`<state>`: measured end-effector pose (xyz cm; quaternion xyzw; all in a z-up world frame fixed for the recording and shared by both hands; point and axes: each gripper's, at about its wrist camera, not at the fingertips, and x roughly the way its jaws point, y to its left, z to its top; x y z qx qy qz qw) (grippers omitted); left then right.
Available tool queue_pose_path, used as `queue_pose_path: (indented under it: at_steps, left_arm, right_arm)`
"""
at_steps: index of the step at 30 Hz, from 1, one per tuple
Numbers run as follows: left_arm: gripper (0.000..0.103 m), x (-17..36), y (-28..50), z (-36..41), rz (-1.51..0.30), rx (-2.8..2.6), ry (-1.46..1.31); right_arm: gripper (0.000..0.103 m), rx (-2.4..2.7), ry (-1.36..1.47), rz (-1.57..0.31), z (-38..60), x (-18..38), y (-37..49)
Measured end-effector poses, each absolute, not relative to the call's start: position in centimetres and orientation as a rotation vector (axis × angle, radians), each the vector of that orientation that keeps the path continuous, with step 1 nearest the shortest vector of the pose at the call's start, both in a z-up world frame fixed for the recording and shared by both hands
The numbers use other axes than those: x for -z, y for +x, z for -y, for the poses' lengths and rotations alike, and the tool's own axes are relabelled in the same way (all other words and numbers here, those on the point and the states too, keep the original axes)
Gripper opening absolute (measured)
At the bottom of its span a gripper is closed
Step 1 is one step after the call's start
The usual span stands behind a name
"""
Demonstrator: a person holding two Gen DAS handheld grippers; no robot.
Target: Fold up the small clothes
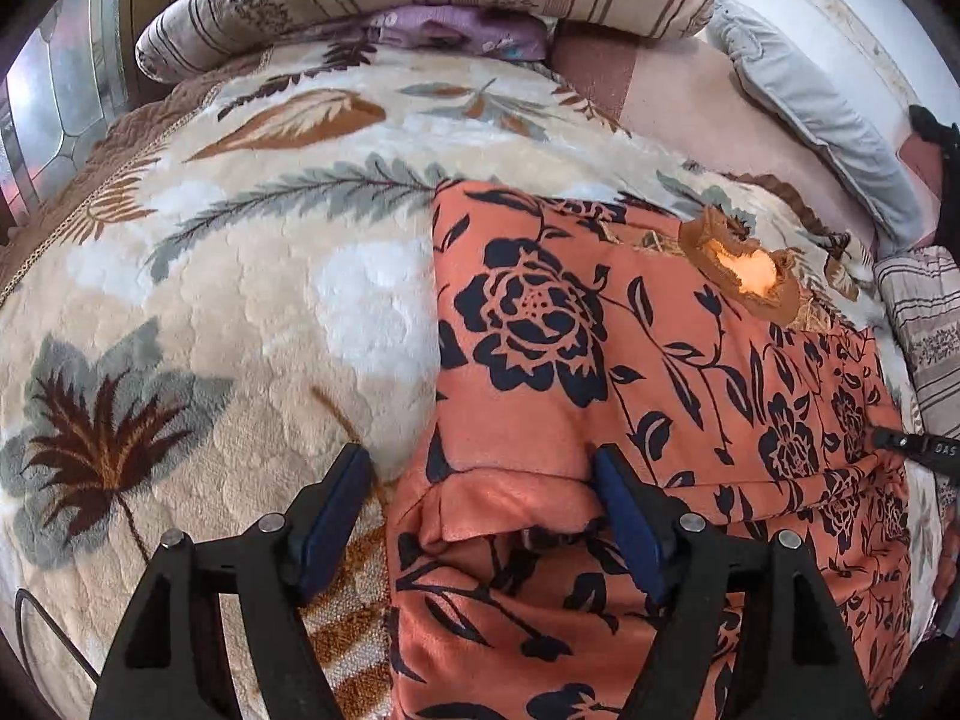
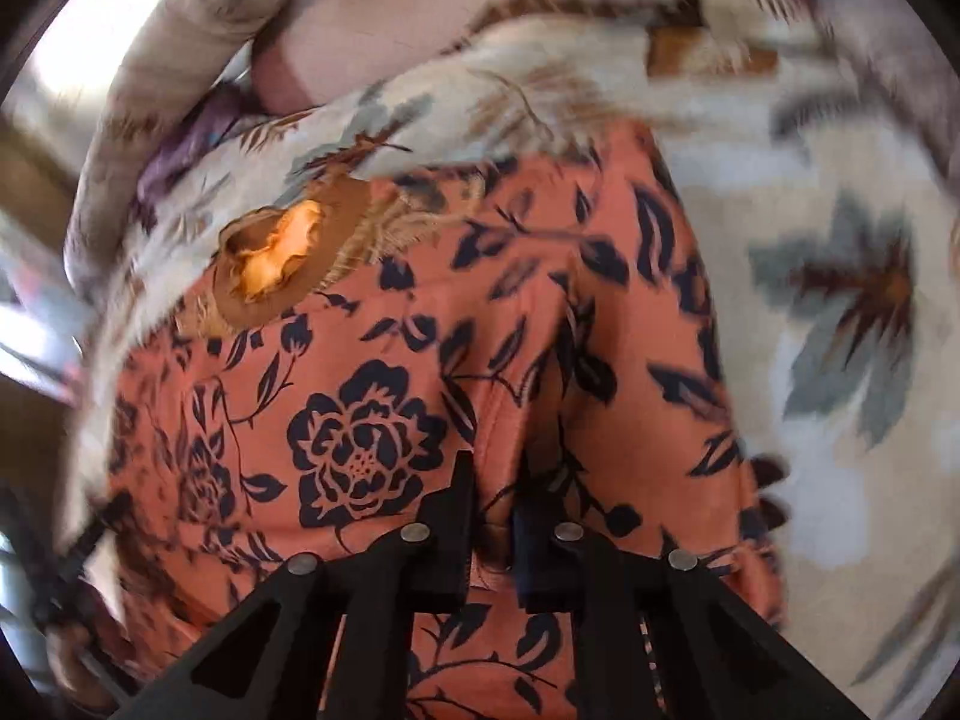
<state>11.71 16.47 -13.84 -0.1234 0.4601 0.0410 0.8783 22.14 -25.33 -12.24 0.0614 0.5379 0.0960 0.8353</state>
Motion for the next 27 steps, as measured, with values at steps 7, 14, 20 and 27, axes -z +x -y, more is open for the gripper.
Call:
queue_pose_path:
  at_steps: [7, 14, 20, 27]
  left_arm:
    - [0.077, 10.6, 11.4, -15.0, -0.843, -0.055, -0.199]
    - [0.082, 14.4, 13.3, -14.8, -0.997, -0.118, -0.11]
    - [0.085, 14.5, 13.7, -14.5, -1.007, -0.14, -0.116]
    - [0.085, 10.0, 9.3, -15.4, -0.924, -0.13, -0.188]
  right_arm:
    - [0.024, -0.125, 0.083, -1.156, 25.8, 14.4, 22.6]
    - [0.037, -0.221, 0.399, -0.918, 28.9, 8.6, 22.6]
    - [0.09, -0.336, 0.602, -1.121, 28.5, 16.2, 30.2]
    - [0.092, -0.252, 0.531, -0.91, 31.1, 9.9, 23.7]
